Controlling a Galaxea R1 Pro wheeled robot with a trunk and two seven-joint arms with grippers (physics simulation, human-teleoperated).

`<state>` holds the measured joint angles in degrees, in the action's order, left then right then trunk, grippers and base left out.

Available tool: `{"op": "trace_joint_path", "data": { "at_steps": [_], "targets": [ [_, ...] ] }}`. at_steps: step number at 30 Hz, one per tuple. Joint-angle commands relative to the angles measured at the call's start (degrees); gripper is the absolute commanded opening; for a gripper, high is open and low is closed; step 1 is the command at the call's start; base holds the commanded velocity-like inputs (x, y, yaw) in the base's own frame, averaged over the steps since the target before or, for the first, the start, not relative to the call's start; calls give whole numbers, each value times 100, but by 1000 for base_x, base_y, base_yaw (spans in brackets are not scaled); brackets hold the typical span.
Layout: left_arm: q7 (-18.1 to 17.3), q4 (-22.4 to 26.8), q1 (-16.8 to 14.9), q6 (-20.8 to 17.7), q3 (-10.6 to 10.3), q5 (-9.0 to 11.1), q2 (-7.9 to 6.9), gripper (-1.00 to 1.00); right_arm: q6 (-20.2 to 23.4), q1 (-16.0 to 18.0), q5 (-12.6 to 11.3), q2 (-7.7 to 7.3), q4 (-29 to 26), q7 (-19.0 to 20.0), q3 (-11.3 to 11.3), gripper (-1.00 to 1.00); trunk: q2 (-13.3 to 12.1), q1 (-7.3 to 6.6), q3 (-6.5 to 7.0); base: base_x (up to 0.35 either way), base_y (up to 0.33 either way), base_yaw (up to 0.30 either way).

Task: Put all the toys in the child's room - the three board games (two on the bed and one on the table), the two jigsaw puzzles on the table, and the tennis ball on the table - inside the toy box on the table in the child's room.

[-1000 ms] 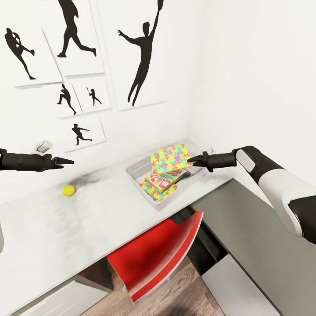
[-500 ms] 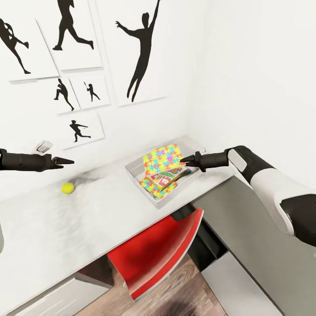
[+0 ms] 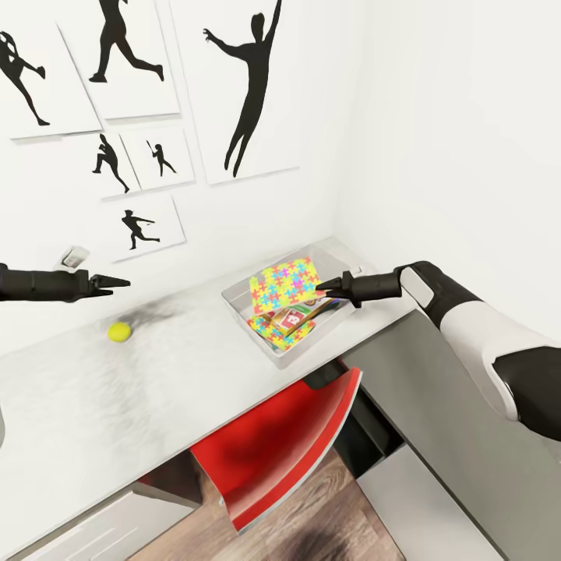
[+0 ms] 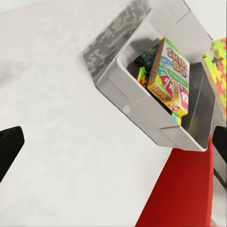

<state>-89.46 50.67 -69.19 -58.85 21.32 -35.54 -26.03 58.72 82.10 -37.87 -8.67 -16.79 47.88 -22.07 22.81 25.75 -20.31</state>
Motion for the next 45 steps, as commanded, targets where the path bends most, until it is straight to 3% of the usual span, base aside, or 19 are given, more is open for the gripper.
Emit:
{"op": "trace_joint_path", "data": {
  "at_steps": [1,5,9,35,40,45],
  "targets": [
    [-54,3,-7,-59,7,8,-3,100,8,5,16,-3,0,41,-20,-100,11,3,-11,0,0,1],
    [-54,3,-7,-64,-22,327,-19,100,8,0,16,-3,0,42,-23,-100,11,3,-11,0,0,0],
    [-54,4,-7,-65,-47,439,-23,100,-3,6,16,12,0,30,-30,-100,11,3,-11,0,0,0],
    [-54,4,-7,-65,-65,469,-31,100,10,93,10,17,11,-669,-22,-100,11,3,-12,0,0,0],
    [-54,4,-7,-65,-59,468,-33,100,0,71,-9,12,9,-679,222,-100,11,3,-12,0,0,0],
    [-54,4,-7,-65,-60,468,-33,100,4,50,-8,9,2,-687,329,-100,11,3,-26,0,0,0]
  ]
}}
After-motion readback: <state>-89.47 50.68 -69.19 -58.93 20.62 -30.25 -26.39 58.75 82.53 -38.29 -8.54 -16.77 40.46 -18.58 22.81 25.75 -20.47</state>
